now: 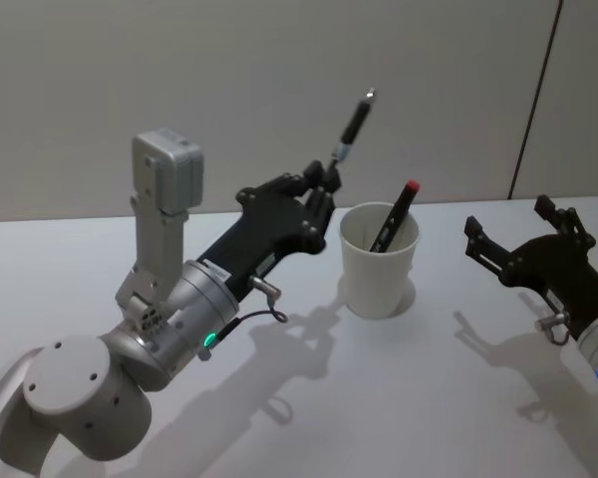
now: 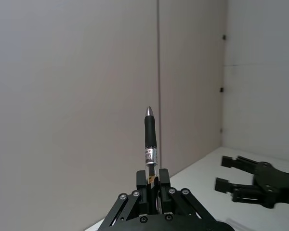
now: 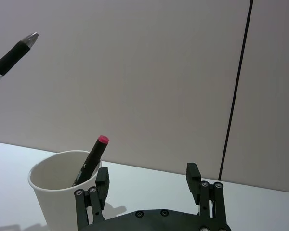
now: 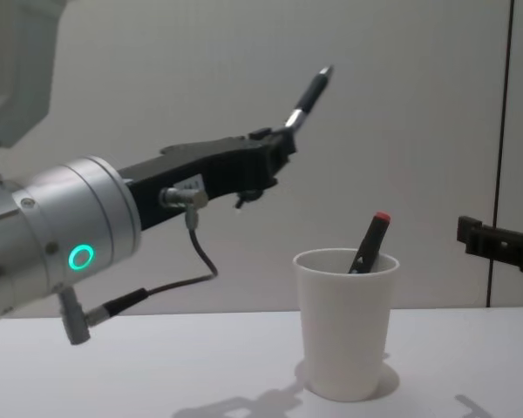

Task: Place the pen into the pen holder.

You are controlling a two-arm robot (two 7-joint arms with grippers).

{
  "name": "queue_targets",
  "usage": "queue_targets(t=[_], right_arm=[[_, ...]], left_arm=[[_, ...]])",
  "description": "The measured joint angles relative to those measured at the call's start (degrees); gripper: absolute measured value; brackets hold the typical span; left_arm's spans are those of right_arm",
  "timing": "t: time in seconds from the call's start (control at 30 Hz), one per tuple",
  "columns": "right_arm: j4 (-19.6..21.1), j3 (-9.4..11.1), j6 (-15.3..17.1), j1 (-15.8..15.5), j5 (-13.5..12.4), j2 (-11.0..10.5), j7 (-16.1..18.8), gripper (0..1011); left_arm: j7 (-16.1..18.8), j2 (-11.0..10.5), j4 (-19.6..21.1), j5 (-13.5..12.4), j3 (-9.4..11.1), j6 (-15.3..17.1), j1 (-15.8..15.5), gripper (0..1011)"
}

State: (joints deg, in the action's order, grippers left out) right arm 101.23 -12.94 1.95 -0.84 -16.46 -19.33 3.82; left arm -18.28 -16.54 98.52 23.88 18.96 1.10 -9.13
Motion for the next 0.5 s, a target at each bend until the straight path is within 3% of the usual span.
queue_targets(t=[0.23, 0.5], right_arm=[[0.0, 0.0, 0.0, 0.0, 0.0, 0.0, 0.0, 1001], [0.0, 0.0, 0.0, 0.0, 0.0, 0.0, 0.0, 1001]], left_arm=[[-5.4, -0.1, -0.6, -0.9, 0.5, -0.1, -0.7, 154], [-8.1, -0.2, -0.8, -1.9, 0.9, -0.9, -1.0, 154]])
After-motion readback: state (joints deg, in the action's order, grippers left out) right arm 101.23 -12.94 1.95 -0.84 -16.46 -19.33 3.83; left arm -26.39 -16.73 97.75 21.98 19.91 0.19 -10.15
